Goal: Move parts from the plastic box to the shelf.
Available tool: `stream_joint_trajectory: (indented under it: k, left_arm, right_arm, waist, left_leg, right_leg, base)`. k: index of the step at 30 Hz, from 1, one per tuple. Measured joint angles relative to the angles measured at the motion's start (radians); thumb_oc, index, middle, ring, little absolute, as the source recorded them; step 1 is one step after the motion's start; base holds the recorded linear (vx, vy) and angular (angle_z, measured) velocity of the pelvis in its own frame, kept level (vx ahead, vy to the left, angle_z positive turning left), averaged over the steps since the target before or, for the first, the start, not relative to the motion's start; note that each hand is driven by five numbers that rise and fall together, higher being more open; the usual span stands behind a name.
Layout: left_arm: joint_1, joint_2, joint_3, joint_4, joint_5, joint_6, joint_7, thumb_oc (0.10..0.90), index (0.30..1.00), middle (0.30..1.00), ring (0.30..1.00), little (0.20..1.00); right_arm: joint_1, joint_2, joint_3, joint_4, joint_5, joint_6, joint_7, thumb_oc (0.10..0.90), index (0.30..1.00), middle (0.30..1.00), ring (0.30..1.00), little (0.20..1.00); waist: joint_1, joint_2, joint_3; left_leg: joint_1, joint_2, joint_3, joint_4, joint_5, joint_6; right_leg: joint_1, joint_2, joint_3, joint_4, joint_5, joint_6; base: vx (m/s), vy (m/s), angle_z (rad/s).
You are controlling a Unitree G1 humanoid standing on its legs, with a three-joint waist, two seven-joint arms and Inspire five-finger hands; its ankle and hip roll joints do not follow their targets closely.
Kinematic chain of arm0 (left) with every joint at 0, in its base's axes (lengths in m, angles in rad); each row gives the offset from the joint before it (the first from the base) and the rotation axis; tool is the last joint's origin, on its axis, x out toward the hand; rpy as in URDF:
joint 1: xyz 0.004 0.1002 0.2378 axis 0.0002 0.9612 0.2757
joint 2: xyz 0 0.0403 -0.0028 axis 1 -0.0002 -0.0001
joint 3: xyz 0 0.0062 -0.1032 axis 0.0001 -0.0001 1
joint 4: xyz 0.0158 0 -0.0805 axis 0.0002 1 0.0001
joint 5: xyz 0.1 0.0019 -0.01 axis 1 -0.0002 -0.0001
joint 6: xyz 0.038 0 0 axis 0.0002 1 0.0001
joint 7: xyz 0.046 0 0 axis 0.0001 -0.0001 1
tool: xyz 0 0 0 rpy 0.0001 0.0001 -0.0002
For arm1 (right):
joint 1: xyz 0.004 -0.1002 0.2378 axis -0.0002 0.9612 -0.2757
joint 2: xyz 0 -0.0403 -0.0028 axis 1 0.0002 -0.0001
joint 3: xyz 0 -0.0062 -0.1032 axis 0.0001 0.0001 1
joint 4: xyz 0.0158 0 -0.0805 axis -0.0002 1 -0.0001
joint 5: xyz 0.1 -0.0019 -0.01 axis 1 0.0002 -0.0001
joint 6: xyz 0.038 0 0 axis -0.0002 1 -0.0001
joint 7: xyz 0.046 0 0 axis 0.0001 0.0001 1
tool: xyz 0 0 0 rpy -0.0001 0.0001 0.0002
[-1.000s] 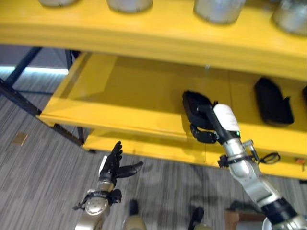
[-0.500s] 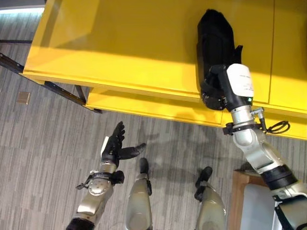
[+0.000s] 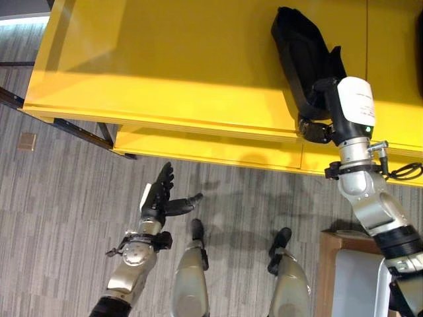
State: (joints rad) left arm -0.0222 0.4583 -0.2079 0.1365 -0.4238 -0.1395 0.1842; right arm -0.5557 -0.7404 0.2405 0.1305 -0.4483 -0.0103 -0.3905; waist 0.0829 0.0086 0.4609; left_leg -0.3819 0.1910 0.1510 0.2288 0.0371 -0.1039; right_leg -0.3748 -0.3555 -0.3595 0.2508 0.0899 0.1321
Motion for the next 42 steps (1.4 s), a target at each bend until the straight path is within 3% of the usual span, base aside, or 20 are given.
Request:
stream_joint_trajectory:
  k: [5, 8, 12, 16, 35, 37, 38, 42]
  left_arm:
    - [0.012, 0.001, 0.012, -0.012, -0.004, 0.0, -0.001, 0.9, 1.0, 1.0, 1.0, 1.0]
    - [0.012, 0.014, 0.012, -0.022, -0.005, -0.001, -0.006, 0.9, 1.0, 1.0, 1.0, 1.0]
    - [0.01, 0.041, 0.012, -0.022, -0.034, -0.001, -0.007, 0.9, 1.0, 1.0, 1.0, 1.0]
    - [0.011, 0.041, 0.011, -0.023, -0.042, -0.003, -0.003, 0.9, 1.0, 1.0, 1.0, 1.0]
    - [0.005, 0.041, 0.005, -0.023, -0.042, -0.013, -0.001, 0.9, 1.0, 1.0, 1.0, 1.0]
    - [0.003, 0.041, 0.004, -0.023, -0.042, -0.014, -0.001, 0.9, 1.0, 1.0, 1.0, 1.0]
    - [0.002, 0.041, 0.004, -0.023, -0.042, -0.014, -0.001, 0.9, 1.0, 1.0, 1.0, 1.0]
    - [0.003, 0.041, 0.004, -0.023, -0.042, -0.014, -0.001, 0.9, 1.0, 1.0, 1.0, 1.0]
  right_arm:
    - [-0.088, -0.02, 0.004, 0.019, 0.021, -0.002, 0.0, 0.4, 0.3, 0.3, 0.3, 0.3]
    - [-0.231, -0.008, 0.026, 0.172, 0.045, 0.004, -0.001, 0.4, 0.3, 0.3, 0.3, 0.3]
    - [-0.294, 0.058, 0.026, 0.296, 0.118, 0.032, -0.041, 0.4, 0.3, 0.3, 0.3, 0.3]
    - [-0.299, 0.093, 0.027, 0.317, 0.178, 0.038, -0.066, 0.4, 0.3, 0.3, 0.3, 0.3]
    - [-0.301, 0.106, 0.093, 0.349, 0.195, 0.041, -0.075, 0.4, 0.3, 0.3, 0.3, 0.3]
    - [-0.301, 0.106, 0.093, 0.352, 0.195, 0.041, -0.075, 0.512, 0.456, 0.456, 0.456, 0.456]
    - [-0.301, 0.105, 0.093, 0.352, 0.196, 0.041, -0.075, 0.9, 1.0, 1.0, 1.0, 1.0]
    - [-0.304, 0.105, 0.094, 0.352, 0.197, 0.041, -0.066, 0.9, 1.0, 1.0, 1.0, 1.0]
  waist:
    - [0.003, 0.0, 0.0]
    - [0.012, 0.0, 0.0]
    - [0.028, 0.002, -0.001]
    - [0.038, 0.003, -0.001]
    - [0.046, 0.004, -0.001]
    - [0.043, 0.004, -0.001]
    - [0.043, 0.004, -0.001]
    - [0.044, 0.004, -0.001]
  left_leg:
    - [-0.001, 0.0, -0.001, 0.005, 0.004, -0.006]
    - [-0.002, -0.001, -0.003, 0.01, 0.004, -0.006]
    - [-0.016, -0.002, -0.01, 0.013, 0.005, -0.008]
    - [-0.026, -0.005, -0.012, 0.013, 0.005, -0.008]
    - [-0.041, -0.005, -0.025, 0.029, 0.006, -0.009]
    - [-0.052, -0.005, -0.029, 0.033, 0.006, -0.008]
    - [-0.054, -0.005, -0.03, 0.034, 0.005, -0.008]
    - [-0.054, -0.005, -0.03, 0.036, 0.005, -0.008]
  right_leg:
    - [0.0, -0.001, 0.0, 0.003, 0.0, 0.0]
    - [0.0, -0.003, 0.0, 0.009, -0.001, -0.001]
    - [-0.005, -0.005, -0.007, 0.009, -0.001, -0.001]
    - [-0.012, -0.007, -0.009, 0.009, -0.001, -0.001]
    - [-0.018, -0.009, -0.014, 0.022, -0.003, -0.005]
    - [-0.023, -0.009, -0.017, 0.022, -0.003, -0.005]
    - [-0.023, -0.009, -0.019, 0.022, -0.003, -0.005]
    - [-0.023, -0.009, -0.018, 0.023, -0.003, -0.005]
  base:
    - [0.0, 0.0, 0.0]
    - [0.0, 0.0, 0.0]
    - [-0.01, -0.004, 0.04]
    - [0.0, 0.001, 0.01]
    - [0.0, 0.0, 0.0]
    - [-0.01, 0.014, 0.04]
    - [-0.01, 0.017, 0.03]
    - [0.0, 0.0, 0.0]
